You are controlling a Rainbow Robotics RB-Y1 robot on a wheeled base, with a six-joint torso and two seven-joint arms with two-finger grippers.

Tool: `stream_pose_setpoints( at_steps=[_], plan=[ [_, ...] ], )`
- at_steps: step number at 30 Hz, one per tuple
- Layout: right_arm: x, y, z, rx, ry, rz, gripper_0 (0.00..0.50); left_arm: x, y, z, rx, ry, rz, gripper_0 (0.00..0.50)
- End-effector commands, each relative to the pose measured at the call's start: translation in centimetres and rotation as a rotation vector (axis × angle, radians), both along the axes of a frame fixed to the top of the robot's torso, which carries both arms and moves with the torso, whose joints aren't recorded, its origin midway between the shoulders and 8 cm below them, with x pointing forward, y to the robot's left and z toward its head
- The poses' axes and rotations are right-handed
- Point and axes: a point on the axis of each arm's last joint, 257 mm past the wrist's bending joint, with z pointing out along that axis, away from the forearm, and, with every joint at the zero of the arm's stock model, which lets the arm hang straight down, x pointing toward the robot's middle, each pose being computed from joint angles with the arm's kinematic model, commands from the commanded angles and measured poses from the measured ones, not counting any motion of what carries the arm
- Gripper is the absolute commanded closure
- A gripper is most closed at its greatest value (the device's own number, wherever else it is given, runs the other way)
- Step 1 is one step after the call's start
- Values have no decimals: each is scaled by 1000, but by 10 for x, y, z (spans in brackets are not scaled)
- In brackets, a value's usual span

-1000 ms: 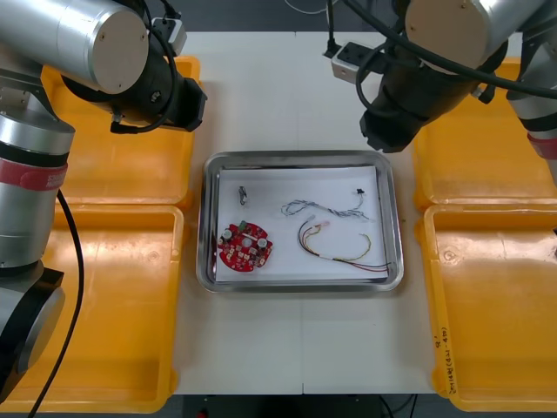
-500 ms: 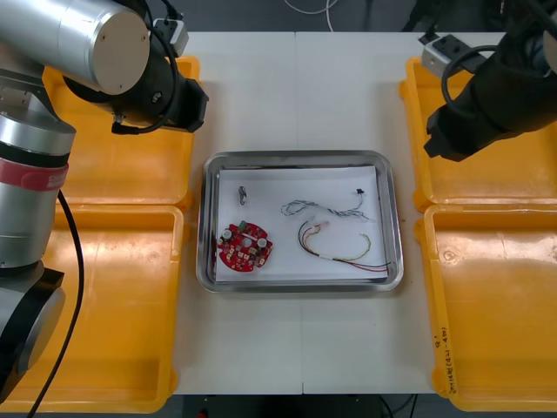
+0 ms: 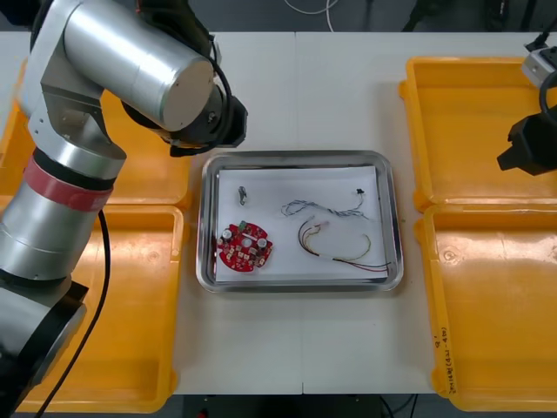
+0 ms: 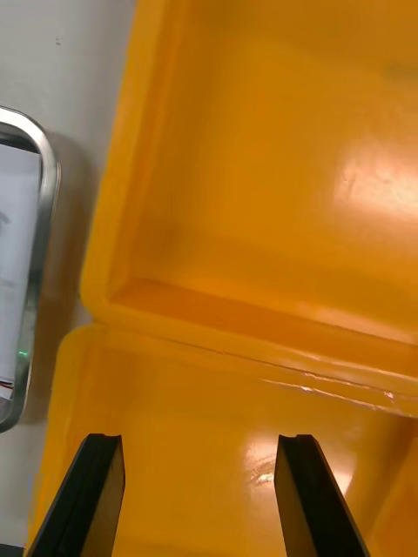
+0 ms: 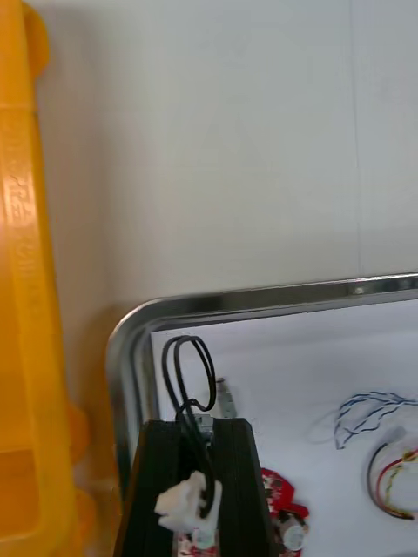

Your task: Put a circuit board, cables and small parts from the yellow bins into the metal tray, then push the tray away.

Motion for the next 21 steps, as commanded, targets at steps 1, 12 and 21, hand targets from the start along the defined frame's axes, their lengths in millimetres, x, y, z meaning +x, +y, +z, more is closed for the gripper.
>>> stream_pose_setpoints(
  at_steps=[1,12,21],
  plan=[
    [-12,-39,13,34,-31,-136,0,-11,-42,-1,-69,-26,-1,499],
    [-27,-78,3,147,-9,-329,0,-26,-77,-42,-92,18,23,500],
    [-41,-94,-16,174,32,-425,0,-19,-85,-81,-86,49,49,498]
  ],
)
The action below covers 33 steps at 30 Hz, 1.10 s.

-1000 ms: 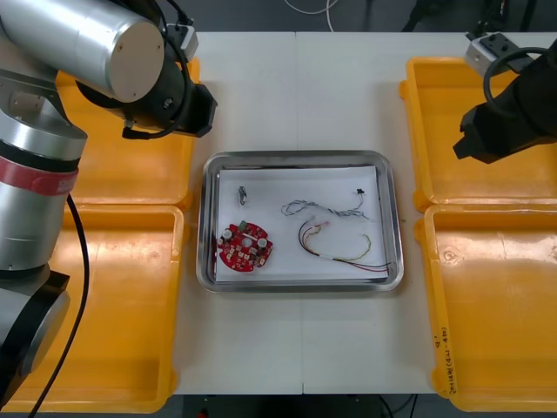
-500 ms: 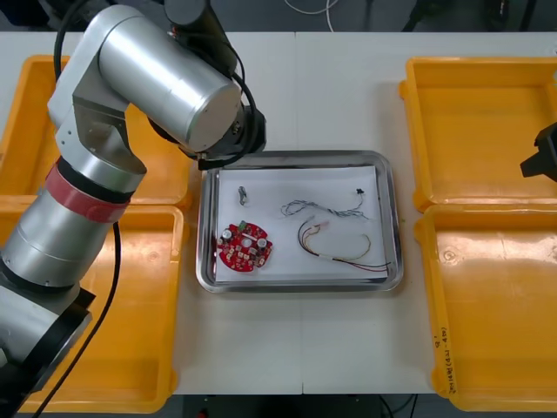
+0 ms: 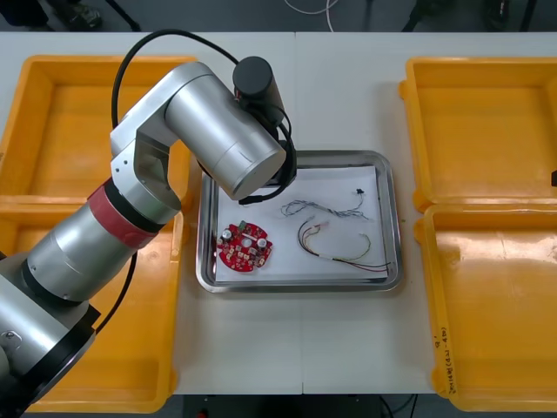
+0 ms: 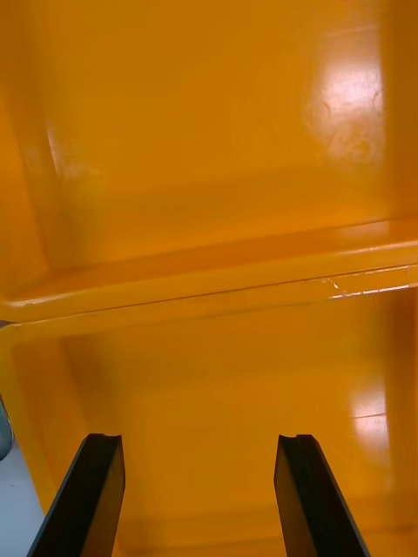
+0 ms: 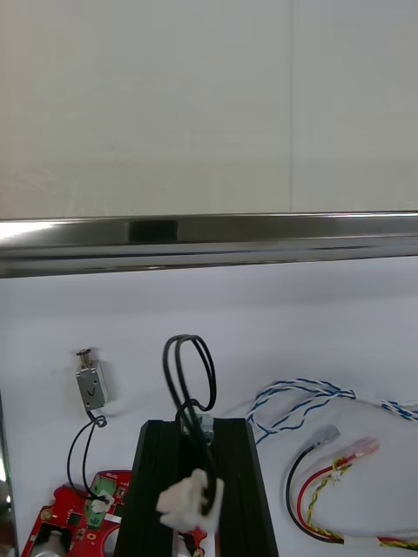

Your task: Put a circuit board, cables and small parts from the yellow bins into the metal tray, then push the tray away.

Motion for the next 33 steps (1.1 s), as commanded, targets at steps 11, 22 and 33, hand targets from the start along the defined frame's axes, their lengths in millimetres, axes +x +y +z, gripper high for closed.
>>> stream_pose_setpoints(
  at_steps=[11,22,33],
  plan=[
    [-21,-47,-16,-10,63,-91,0,-6,-18,-44,-39,37,12,494],
    [-14,-49,-21,-6,57,-65,0,-4,-14,-44,-33,32,20,0],
    [-13,-46,-23,-27,56,-20,0,-1,-8,-43,-21,25,25,0]
  ],
)
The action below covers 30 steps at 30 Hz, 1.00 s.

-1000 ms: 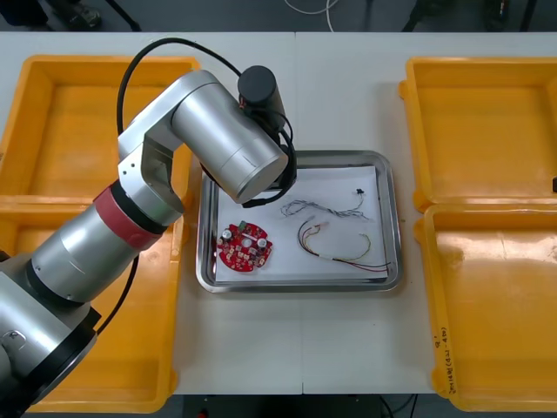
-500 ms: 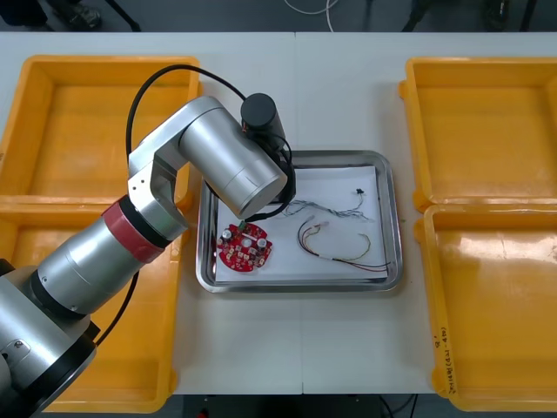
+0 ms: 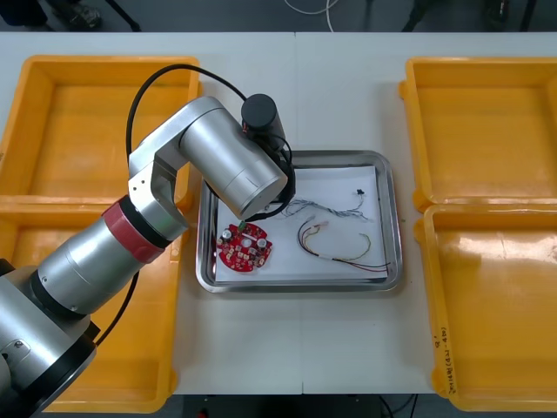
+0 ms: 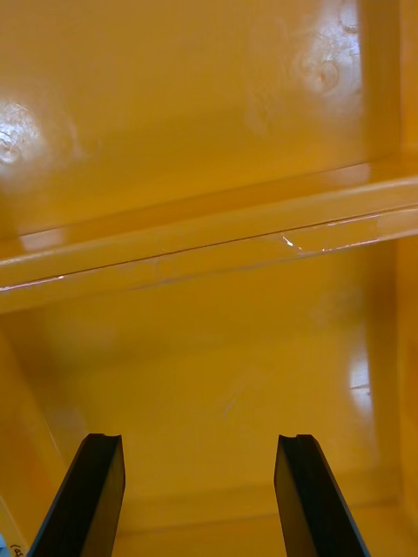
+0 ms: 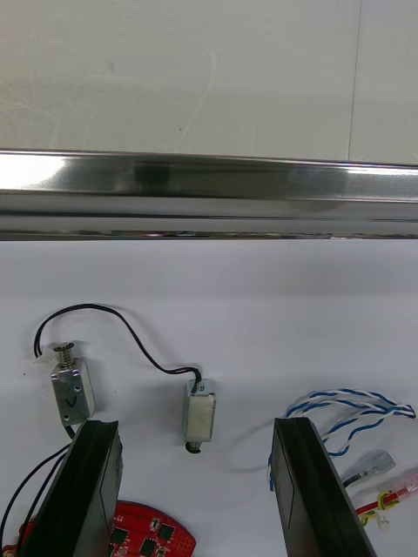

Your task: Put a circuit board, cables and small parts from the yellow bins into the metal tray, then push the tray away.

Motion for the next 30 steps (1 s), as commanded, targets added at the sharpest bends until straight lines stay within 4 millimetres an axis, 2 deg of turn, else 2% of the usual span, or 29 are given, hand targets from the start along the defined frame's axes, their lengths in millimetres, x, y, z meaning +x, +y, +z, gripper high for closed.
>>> stream_pose_setpoints(
  at_steps=[1,6,13,20,30],
  plan=[
    [0,-16,12,-50,-21,17,0,-4,-11,1,-16,-13,-6,0],
    [1,-16,12,-56,-21,24,0,-1,-10,15,-46,-25,-12,0],
    [1,-17,12,-62,-22,27,0,-6,-1,50,-52,-11,-25,0],
    [1,-18,12,-65,-24,26,0,-12,29,81,-20,14,-51,0],
    [1,-17,12,-64,-25,28,0,-11,84,117,-10,26,-70,0]
  ],
)
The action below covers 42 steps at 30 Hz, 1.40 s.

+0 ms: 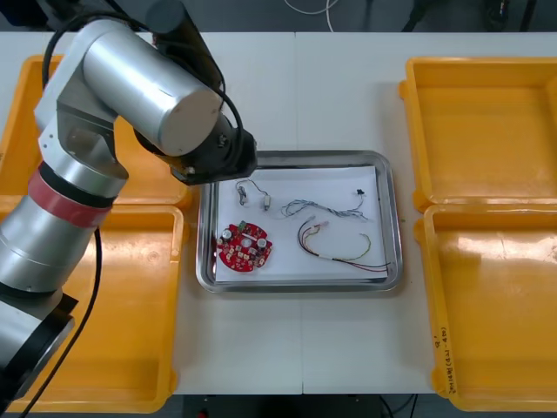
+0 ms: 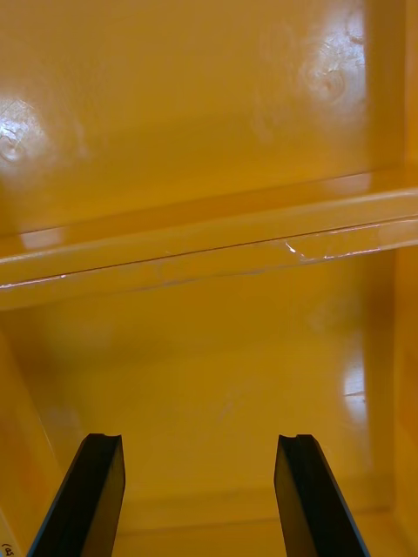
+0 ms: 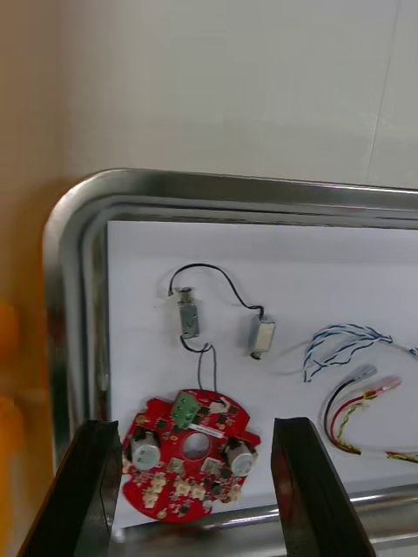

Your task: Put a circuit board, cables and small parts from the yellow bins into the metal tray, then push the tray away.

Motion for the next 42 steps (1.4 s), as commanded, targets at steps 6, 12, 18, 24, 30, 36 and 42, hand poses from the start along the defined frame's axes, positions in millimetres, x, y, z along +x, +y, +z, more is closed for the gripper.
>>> stream_pose_setpoints(
  at_steps=[6,12,18,24,30,36,42],
  plan=[
    [0,-17,11,-50,-16,1,0,15,62,66,48,-91,-75,0],
    [0,-16,12,-48,-18,3,0,8,98,76,102,-65,-96,0],
    [0,-16,11,-48,-17,4,0,11,117,94,88,-107,-102,0],
    [0,-16,11,-47,-17,2,0,3,134,96,85,-138,-95,0],
    [0,-17,12,-51,-19,0,0,-14,163,86,105,-144,-74,0],
    [0,-17,12,-47,-17,-1,0,-30,185,75,117,-145,-47,0],
    [-1,-15,12,-44,-16,6,0,-52,208,53,136,-115,-12,0]
  ],
)
